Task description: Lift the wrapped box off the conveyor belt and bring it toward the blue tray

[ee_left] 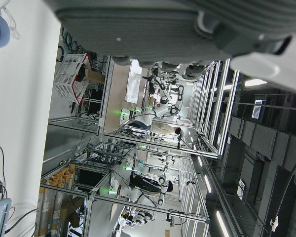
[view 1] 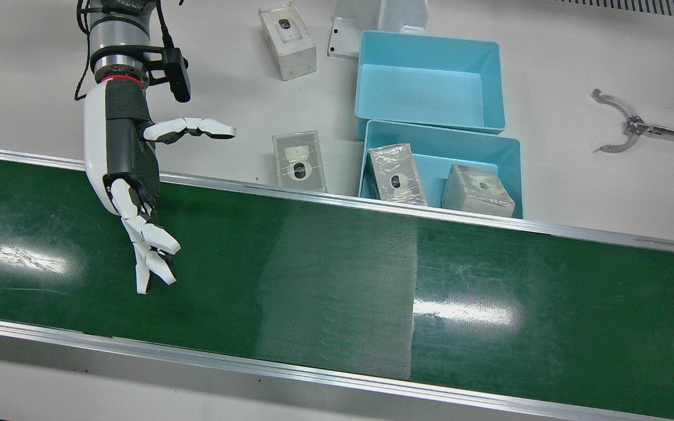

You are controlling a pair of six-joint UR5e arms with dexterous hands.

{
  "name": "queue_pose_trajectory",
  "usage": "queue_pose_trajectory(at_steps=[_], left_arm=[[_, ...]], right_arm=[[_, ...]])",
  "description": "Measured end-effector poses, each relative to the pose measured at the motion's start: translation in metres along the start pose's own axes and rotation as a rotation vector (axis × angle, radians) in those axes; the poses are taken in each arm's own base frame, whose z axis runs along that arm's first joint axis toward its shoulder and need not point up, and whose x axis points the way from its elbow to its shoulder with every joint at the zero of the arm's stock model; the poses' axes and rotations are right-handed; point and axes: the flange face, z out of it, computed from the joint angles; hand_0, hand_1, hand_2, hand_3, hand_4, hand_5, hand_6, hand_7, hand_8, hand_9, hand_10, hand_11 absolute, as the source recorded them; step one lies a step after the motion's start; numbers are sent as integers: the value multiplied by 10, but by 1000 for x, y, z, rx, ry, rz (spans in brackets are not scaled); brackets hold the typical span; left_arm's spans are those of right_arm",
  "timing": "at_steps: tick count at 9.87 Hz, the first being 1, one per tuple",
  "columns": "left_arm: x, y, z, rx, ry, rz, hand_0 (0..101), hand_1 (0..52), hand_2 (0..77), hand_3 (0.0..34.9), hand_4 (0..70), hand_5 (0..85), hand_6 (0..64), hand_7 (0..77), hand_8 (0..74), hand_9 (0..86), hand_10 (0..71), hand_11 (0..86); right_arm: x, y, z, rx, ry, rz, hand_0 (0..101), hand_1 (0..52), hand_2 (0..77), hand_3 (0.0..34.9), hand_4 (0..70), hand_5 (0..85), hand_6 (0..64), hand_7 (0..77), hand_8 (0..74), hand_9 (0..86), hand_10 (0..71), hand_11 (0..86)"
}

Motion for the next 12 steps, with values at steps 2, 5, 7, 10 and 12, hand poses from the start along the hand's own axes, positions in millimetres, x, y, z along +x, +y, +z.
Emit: queue_pose_trajectory(at_steps=[2, 5, 7, 10, 12], left_arm=[[0, 0, 0, 0, 0, 0, 0, 0, 5, 0, 0, 5, 5, 5, 5, 5, 5, 0], [0, 0, 0, 0, 0, 0, 0, 0, 5, 0, 5, 5, 0, 5, 5, 0, 5, 0], [0, 0, 0, 0, 0, 0, 0, 0, 5, 0, 0, 5, 0, 5, 5, 0, 0, 0], [0, 0, 0, 0, 0, 0, 0, 0, 11, 0, 0, 5, 5, 5, 0, 5, 5, 0], [0, 0, 0, 0, 0, 0, 0, 0, 5, 0, 0, 5, 0, 5, 5, 0, 5, 0]], right_arm=[[2, 1, 0, -1, 3, 1, 414, 98, 185, 301, 120, 185, 0, 125, 0, 16, 54, 93], [3, 2, 0, -3, 4, 3, 414, 98, 185, 302, 125, 185, 0, 125, 0, 16, 54, 87], [3, 2, 0, -3, 4, 3, 414, 98, 185, 302, 125, 185, 0, 125, 0, 16, 54, 87], [4, 5, 1, -12, 2, 6, 411, 98, 180, 301, 131, 185, 0, 125, 5, 16, 54, 87], [12, 10, 9, -52, 1, 13, 442, 115, 180, 301, 158, 169, 0, 125, 5, 16, 54, 71]])
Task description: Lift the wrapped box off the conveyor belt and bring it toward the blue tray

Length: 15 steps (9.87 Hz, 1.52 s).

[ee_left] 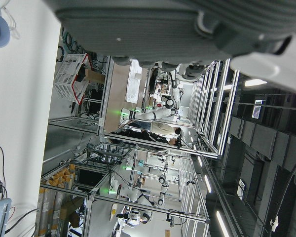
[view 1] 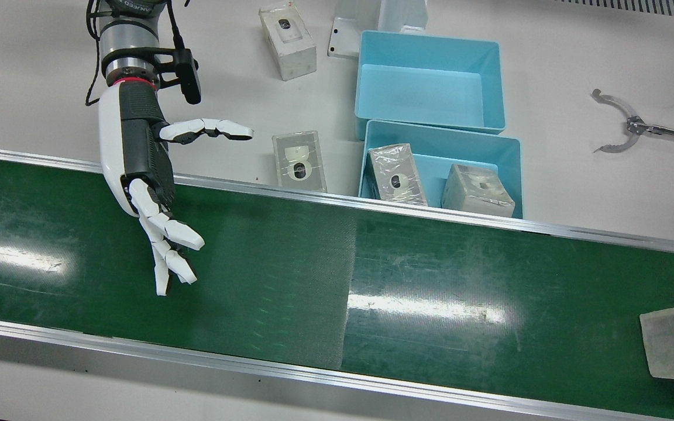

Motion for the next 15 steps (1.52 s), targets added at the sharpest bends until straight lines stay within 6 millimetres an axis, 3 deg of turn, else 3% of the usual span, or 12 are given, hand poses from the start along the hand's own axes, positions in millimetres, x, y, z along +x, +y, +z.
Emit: queue_pose_trajectory(at_steps=[3, 6, 7, 8, 11, 15], left_arm=[[0, 0, 0, 0, 0, 0, 0, 0, 5, 0, 5, 5, 0, 5, 5, 0, 0, 0], [0, 0, 0, 0, 0, 0, 0, 0, 5, 0, 0, 5, 5, 5, 5, 0, 5, 0], [0, 0, 0, 0, 0, 0, 0, 0, 5, 0, 0, 5, 0, 5, 5, 0, 5, 0], [0, 0, 0, 0, 0, 0, 0, 0, 5, 0, 0, 5, 5, 5, 0, 5, 5, 0], [0, 0, 0, 0, 0, 0, 0, 0, 11, 0, 0, 5, 0, 5, 5, 5, 5, 0], [0, 0, 0, 0, 0, 0, 0, 0, 5, 0, 0, 5, 0, 5, 5, 0, 5, 0]], right_arm=[[11, 6, 14, -56, 7, 10, 456, 131, 185, 300, 202, 185, 0, 147, 5, 16, 22, 33], [16, 5, 36, -59, 37, -12, 461, 131, 164, 301, 191, 169, 0, 147, 0, 16, 5, 22], [11, 0, 45, -51, 47, -26, 461, 131, 164, 301, 191, 169, 0, 147, 0, 16, 5, 22], [1, -8, 53, -37, 51, -42, 471, 164, 158, 301, 202, 207, 0, 153, 5, 16, 5, 16], [-20, -26, 80, 11, 28, -23, 484, 158, 180, 301, 235, 256, 0, 180, 5, 16, 5, 16], [-39, 1, 110, -16, -21, 33, 483, 158, 207, 302, 300, 333, 11, 229, 0, 44, 22, 11]])
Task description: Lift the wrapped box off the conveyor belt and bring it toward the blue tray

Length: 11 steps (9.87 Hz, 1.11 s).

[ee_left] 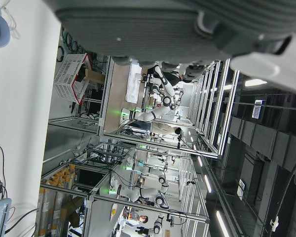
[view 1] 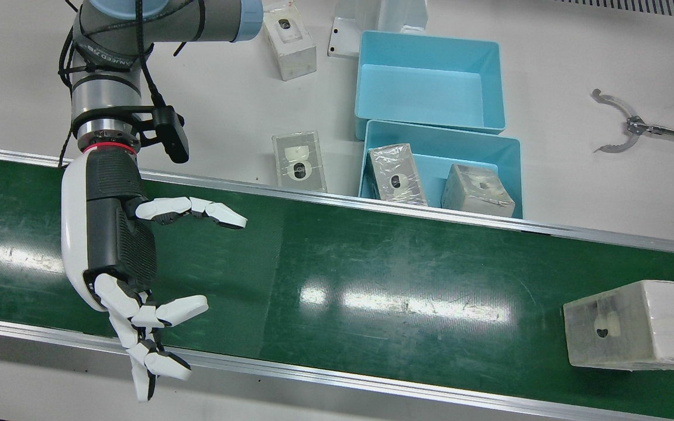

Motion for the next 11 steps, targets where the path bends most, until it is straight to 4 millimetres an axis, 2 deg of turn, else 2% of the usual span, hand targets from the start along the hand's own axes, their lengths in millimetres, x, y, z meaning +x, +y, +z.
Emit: queue_pose_trajectory(at_steps=[2, 3, 4, 5, 6, 7, 8, 9, 10, 11], left_arm=[[0, 0, 0, 0, 0, 0, 0, 0, 5, 0, 0, 5, 0, 5, 5, 0, 0, 0], [0, 0, 0, 0, 0, 0, 0, 0, 5, 0, 0, 5, 0, 5, 5, 0, 0, 0], [0, 0, 0, 0, 0, 0, 0, 0, 5, 0, 0, 5, 0, 5, 5, 5, 0, 0], [0, 0, 0, 0, 0, 0, 0, 0, 11, 0, 0, 5, 0, 5, 0, 5, 5, 0], [0, 0, 0, 0, 0, 0, 0, 0, 11, 0, 5, 5, 0, 5, 5, 5, 5, 0], [0, 0, 0, 0, 0, 0, 0, 0, 11, 0, 5, 5, 0, 5, 5, 5, 5, 0], [0, 0, 0, 0, 0, 0, 0, 0, 5, 0, 0, 5, 5, 5, 0, 5, 5, 0], [0, 0, 0, 0, 0, 0, 0, 0, 11, 0, 0, 5, 0, 5, 5, 5, 5, 0], [0, 0, 0, 0, 0, 0, 0, 0, 5, 0, 0, 5, 0, 5, 5, 0, 5, 0], [0, 0, 0, 0, 0, 0, 0, 0, 5, 0, 0, 5, 0, 5, 5, 0, 5, 0]], right_arm=[[6, 5, 2, 10, 12, 2, 484, 158, 207, 302, 311, 333, 11, 229, 0, 44, 16, 27], [8, 12, 4, 26, 22, 0, 504, 169, 169, 300, 360, 355, 27, 251, 0, 27, 16, 27], [10, 19, 5, 31, 29, 0, 506, 158, 169, 302, 338, 344, 27, 251, 0, 33, 22, 22], [11, 26, 5, 31, 35, 6, 464, 125, 131, 302, 185, 229, 5, 218, 0, 33, 0, 22], [12, 28, 4, 29, 38, 11, 453, 93, 142, 301, 185, 229, 5, 180, 0, 33, 5, 22], [14, 26, 1, 33, 45, 15, 441, 98, 131, 301, 115, 185, 5, 153, 0, 22, 5, 22], [24, 22, -5, 36, 62, 21, 432, 98, 131, 302, 76, 185, 5, 153, 0, 22, 0, 16], [36, 20, -13, 35, 81, 28, 432, 98, 131, 302, 76, 185, 5, 153, 0, 22, 0, 16], [43, 22, -20, 29, 92, 36, 431, 109, 136, 301, 120, 213, 0, 153, 0, 22, 0, 16], [42, 22, -27, 24, 90, 39, 435, 109, 153, 302, 125, 218, 0, 153, 0, 22, 0, 16]])
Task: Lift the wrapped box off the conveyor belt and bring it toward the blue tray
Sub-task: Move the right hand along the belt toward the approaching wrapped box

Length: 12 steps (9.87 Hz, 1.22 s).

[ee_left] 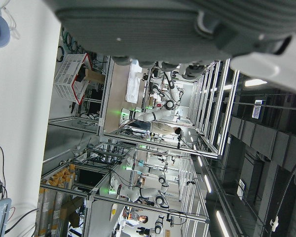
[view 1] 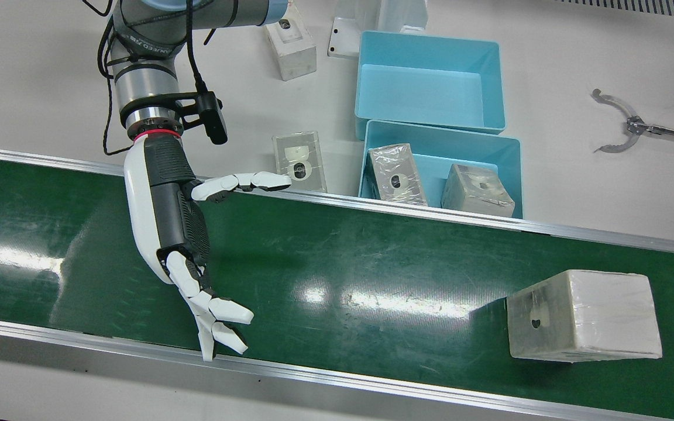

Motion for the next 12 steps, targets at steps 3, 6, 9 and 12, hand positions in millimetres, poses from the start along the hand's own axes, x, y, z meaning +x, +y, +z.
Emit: queue_pose_trajectory(at_steps=[3, 6, 9, 12], left_arm=[[0, 0, 0, 0, 0, 0, 0, 0, 5, 0, 0, 11, 0, 5, 0, 5, 5, 0], [0, 0, 0, 0, 0, 0, 0, 0, 5, 0, 0, 5, 0, 5, 5, 5, 5, 0], [0, 0, 0, 0, 0, 0, 0, 0, 11, 0, 0, 5, 5, 5, 0, 5, 5, 0], [0, 0, 0, 0, 0, 0, 0, 0, 5, 0, 5, 5, 0, 5, 0, 5, 5, 0]], right_arm=[[-41, -26, -24, 17, -44, -31, 411, 98, 125, 301, 49, 164, 0, 136, 0, 22, 11, 11], [-62, -47, -47, 36, -61, -56, 412, 93, 125, 301, 49, 169, 0, 136, 0, 16, 11, 11], [-73, -51, -70, 28, -66, -55, 401, 93, 125, 302, 27, 164, 0, 147, 0, 22, 11, 22], [-81, -51, -78, 20, -71, -56, 401, 87, 131, 302, 54, 180, 0, 153, 0, 27, 16, 27]])
